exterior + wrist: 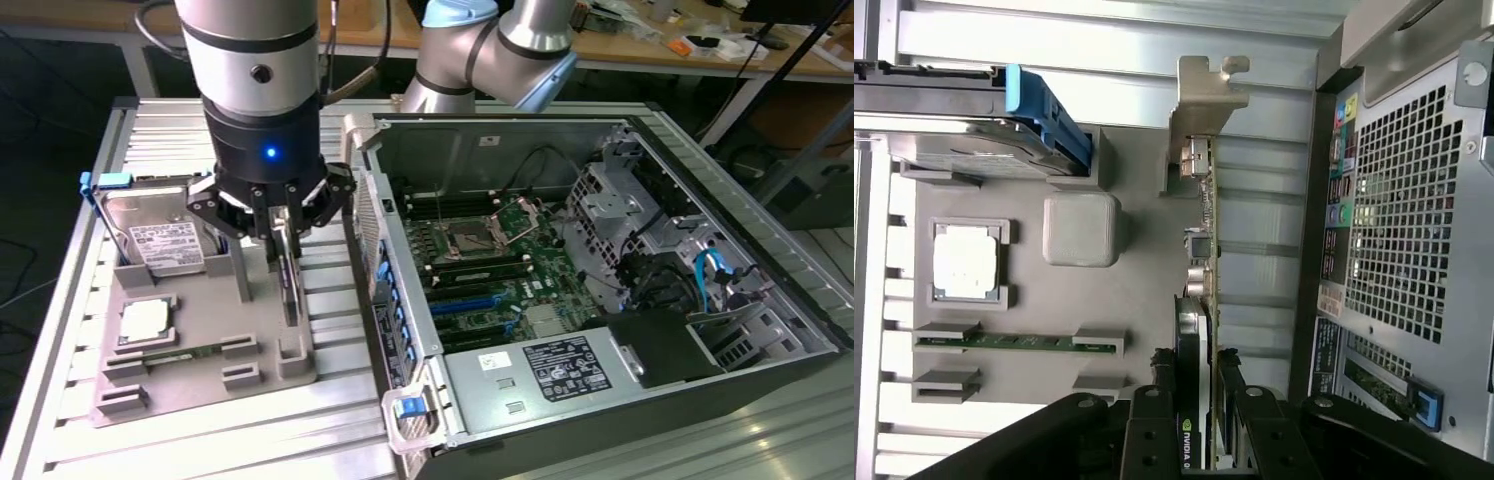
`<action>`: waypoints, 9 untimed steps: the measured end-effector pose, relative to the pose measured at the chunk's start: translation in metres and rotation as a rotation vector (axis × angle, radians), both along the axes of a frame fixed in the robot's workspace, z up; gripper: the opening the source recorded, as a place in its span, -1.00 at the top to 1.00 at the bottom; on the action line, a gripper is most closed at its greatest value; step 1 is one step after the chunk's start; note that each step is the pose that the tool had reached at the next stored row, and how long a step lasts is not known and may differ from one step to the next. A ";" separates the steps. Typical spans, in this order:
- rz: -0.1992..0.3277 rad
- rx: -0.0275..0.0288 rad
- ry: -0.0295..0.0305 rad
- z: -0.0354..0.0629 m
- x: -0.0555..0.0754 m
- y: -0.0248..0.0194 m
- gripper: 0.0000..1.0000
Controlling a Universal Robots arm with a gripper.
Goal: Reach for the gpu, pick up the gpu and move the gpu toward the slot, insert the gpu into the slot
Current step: 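Pick up the gpu and move the gpu toward the slot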
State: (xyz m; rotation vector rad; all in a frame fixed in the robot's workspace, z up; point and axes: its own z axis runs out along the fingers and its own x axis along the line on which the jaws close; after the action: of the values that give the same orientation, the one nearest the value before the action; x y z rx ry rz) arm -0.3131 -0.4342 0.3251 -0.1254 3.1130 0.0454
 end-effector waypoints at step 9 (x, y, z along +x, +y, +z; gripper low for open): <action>0.000 -0.0011 -0.0096 0.0222 0.000 0.0021 0.47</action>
State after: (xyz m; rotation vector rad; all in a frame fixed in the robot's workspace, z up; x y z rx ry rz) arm -0.3131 -0.4321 0.3473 -0.1253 3.1036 0.0430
